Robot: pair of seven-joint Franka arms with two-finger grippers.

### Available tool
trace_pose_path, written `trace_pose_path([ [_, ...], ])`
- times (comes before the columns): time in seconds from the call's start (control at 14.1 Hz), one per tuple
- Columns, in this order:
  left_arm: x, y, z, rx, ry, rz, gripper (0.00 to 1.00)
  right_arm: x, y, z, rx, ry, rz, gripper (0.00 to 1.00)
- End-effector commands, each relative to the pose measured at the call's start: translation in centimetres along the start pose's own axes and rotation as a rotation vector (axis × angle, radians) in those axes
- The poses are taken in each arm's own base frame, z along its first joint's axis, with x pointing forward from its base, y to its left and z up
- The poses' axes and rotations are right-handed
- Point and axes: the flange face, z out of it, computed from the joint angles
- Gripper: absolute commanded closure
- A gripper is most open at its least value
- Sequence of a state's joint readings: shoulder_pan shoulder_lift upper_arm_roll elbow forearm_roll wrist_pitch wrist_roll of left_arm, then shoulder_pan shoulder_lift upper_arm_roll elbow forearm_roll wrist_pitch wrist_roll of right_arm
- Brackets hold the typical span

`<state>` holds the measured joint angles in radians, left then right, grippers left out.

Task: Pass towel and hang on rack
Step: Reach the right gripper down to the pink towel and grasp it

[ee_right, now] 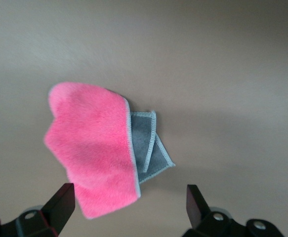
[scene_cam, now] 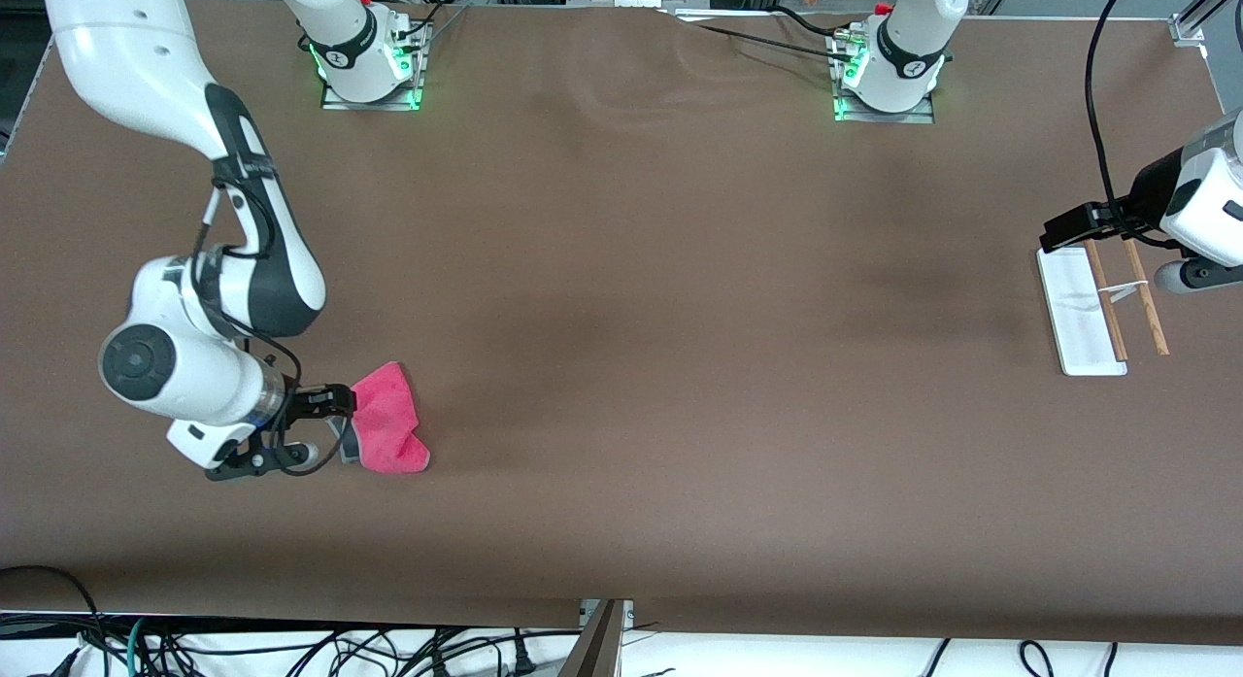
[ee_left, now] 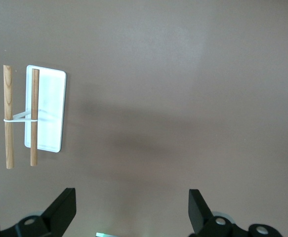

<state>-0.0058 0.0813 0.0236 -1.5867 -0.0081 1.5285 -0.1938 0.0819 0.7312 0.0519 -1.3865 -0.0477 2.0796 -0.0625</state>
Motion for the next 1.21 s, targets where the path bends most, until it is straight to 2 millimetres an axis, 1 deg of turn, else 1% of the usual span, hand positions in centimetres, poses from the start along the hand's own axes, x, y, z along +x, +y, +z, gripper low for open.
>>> trace_pose_path([
  [0.0, 0.5, 0.2, -1.1, 0.002, 0.025, 0.023, 0.0, 0.1, -0.2, 3.5, 0.015, -0.03, -0.008, 0.0],
  [0.14, 0.5, 0.1, -1.0, 0.003, 0.021, 0.021, 0.0, -0.3, -1.0, 4.8, 0.02, -0.063, -0.009, 0.0],
  [0.28, 0.5, 0.0, -0.9, 0.002, 0.017, 0.02, 0.0, -0.6, -1.1, 5.1, 0.021, -0.077, -0.012, 0.0],
  [0.43, 0.5, 0.0, -1.0, 0.002, 0.019, 0.02, 0.0, -1.3, -1.2, 6.4, 0.024, -0.104, -0.009, 0.0],
  [0.5, 0.5, 0.0, -1.0, 0.002, 0.019, 0.02, 0.0, -1.5, -1.2, 6.7, 0.025, -0.111, -0.017, 0.0],
  [0.64, 0.5, 0.0, -1.0, 0.002, 0.019, 0.02, 0.0, -1.6, -0.6, 6.7, 0.033, -0.113, -0.009, 0.02],
  [0.78, 0.5, 0.0, -1.0, 0.002, 0.019, 0.02, 0.0, -1.8, -0.2, 6.8, 0.059, -0.123, 0.013, 0.18],
  [0.85, 0.5, 0.0, -1.0, 0.002, 0.019, 0.02, 0.0, -1.9, -0.4, 6.9, 0.085, -0.134, 0.029, 0.31],
  [1.0, 0.5, 0.0, -1.0, 0.0, 0.019, 0.02, 0.0, -2.0, -0.6, 6.8, 0.13, -0.146, 0.056, 0.61],
  [1.07, 0.5, 0.0, -1.0, 0.0, 0.019, 0.02, 0.0, -2.0, -0.5, 6.8, 0.133, -0.144, 0.061, 0.71],
  [1.14, 0.5, 0.0, -1.0, 0.0, 0.019, 0.02, 0.0, -2.0, -0.6, 6.7, 0.134, -0.143, 0.062, 0.76],
])
